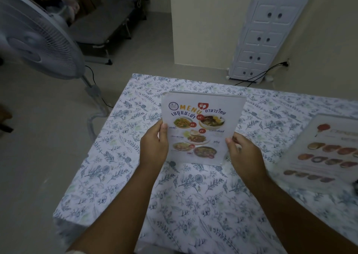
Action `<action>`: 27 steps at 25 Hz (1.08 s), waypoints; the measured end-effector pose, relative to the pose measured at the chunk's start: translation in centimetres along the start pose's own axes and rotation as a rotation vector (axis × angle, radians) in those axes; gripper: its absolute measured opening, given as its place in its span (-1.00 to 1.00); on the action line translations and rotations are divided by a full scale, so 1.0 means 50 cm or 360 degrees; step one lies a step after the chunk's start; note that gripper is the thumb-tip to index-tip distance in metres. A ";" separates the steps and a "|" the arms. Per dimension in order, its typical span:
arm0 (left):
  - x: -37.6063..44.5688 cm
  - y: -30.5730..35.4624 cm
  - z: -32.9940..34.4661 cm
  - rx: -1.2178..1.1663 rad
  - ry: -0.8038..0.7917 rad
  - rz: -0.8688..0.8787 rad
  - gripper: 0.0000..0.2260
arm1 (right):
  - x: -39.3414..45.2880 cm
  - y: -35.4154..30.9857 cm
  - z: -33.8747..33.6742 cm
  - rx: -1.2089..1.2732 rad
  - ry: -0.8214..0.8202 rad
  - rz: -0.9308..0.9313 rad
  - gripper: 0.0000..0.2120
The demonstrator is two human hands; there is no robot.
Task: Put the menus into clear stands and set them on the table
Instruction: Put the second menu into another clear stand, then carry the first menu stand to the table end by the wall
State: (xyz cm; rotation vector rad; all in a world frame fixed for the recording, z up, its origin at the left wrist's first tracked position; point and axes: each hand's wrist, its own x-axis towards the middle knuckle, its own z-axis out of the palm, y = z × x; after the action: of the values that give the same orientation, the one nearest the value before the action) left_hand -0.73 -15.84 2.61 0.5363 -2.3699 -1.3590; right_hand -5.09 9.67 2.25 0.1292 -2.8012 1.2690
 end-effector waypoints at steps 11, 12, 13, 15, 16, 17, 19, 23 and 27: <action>-0.313 0.162 0.136 0.0633 -0.0253 0.0192 -0.44 | -0.191 0.163 -0.250 -0.0844 -0.0408 -0.0326 -0.31; -0.335 0.178 0.163 0.0646 -0.0295 0.0229 -0.44 | -0.199 0.187 -0.276 -0.0888 -0.0391 -0.0305 -0.30; -0.352 0.193 0.187 0.0651 -0.0336 0.0262 -0.43 | -0.205 0.208 -0.301 -0.0939 -0.0366 -0.0283 -0.29; -0.369 0.220 0.232 0.0651 -0.0424 0.0329 -0.40 | -0.205 0.249 -0.345 -0.1035 -0.0303 -0.0230 -0.26; -0.366 0.233 0.255 0.0644 -0.0470 0.0365 -0.39 | -0.200 0.267 -0.367 -0.1091 -0.0268 -0.0189 -0.24; -0.358 0.245 0.276 0.0638 -0.0513 0.0394 -0.38 | -0.191 0.283 -0.388 -0.1134 -0.0225 -0.0140 -0.22; -0.331 0.267 0.317 0.0607 -0.0589 0.0431 -0.37 | -0.167 0.304 -0.433 -0.1137 -0.0065 -0.0044 -0.21; -0.262 0.304 0.393 0.0384 -0.0794 0.0277 -0.38 | -0.098 0.325 -0.492 -0.0643 0.0409 0.0369 -0.39; -0.199 0.314 0.452 0.0163 -0.0857 0.0254 -0.76 | -0.044 0.360 -0.493 -0.0048 0.0347 0.0790 -0.75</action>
State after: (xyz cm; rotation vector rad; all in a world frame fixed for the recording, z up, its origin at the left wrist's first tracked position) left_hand -5.27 13.01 4.43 -0.0082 -2.8394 -1.4513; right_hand -4.16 40.16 4.83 -0.7017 -2.7448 1.2216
